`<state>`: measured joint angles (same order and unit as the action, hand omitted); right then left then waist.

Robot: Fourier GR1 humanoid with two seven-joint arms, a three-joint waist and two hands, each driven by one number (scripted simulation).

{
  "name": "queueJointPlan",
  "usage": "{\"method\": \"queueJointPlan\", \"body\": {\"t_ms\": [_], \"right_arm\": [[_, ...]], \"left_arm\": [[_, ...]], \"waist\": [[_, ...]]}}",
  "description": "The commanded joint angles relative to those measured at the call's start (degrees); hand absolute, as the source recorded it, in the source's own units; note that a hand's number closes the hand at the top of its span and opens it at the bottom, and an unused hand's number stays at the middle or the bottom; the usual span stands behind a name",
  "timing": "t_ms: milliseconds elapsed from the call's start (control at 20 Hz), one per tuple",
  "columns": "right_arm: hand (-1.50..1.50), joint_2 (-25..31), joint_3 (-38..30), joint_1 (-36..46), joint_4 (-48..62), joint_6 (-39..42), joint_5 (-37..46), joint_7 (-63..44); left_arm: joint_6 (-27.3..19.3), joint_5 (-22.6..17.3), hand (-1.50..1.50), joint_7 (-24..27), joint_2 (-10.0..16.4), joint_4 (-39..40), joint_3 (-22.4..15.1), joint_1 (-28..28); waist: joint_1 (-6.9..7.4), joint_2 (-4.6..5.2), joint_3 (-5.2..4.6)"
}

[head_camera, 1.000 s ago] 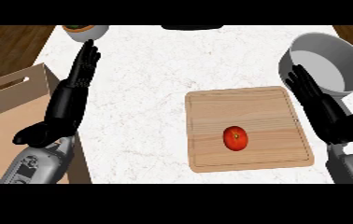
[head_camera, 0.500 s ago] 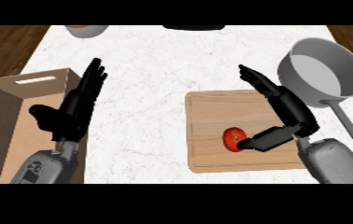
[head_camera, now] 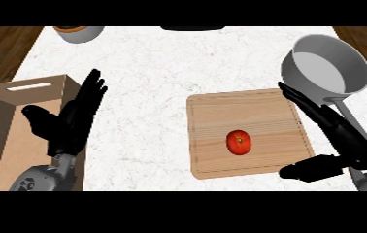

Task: Pick the tomato from the cutting board and place it in the pot

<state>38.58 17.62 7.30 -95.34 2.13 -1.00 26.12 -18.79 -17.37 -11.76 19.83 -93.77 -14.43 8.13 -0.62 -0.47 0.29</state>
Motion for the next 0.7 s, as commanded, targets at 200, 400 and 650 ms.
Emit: {"method": "queueJointPlan", "body": {"t_ms": [200,400,650], "right_arm": [[-1.50,15.63,-3.98,-0.91,-15.26,7.82,3.65,-14.87],[-1.50,18.96,-3.31,1.11,-19.96,13.98,2.86,-24.90],[-1.50,16.80,0.34,7.99,-21.38,19.37,1.61,-40.65]], "left_arm": [[1.00,-0.05,0.00,-1.04,0.45,-3.45,-0.63,-3.72],[0.70,0.23,0.00,-0.94,-0.73,1.24,1.45,0.94],[3.20,-1.37,0.00,-3.16,0.34,-0.73,2.18,1.76]], "waist": [[-0.28,-0.11,-0.45],[-0.26,0.33,-0.43],[1.18,0.52,-0.41]]}}
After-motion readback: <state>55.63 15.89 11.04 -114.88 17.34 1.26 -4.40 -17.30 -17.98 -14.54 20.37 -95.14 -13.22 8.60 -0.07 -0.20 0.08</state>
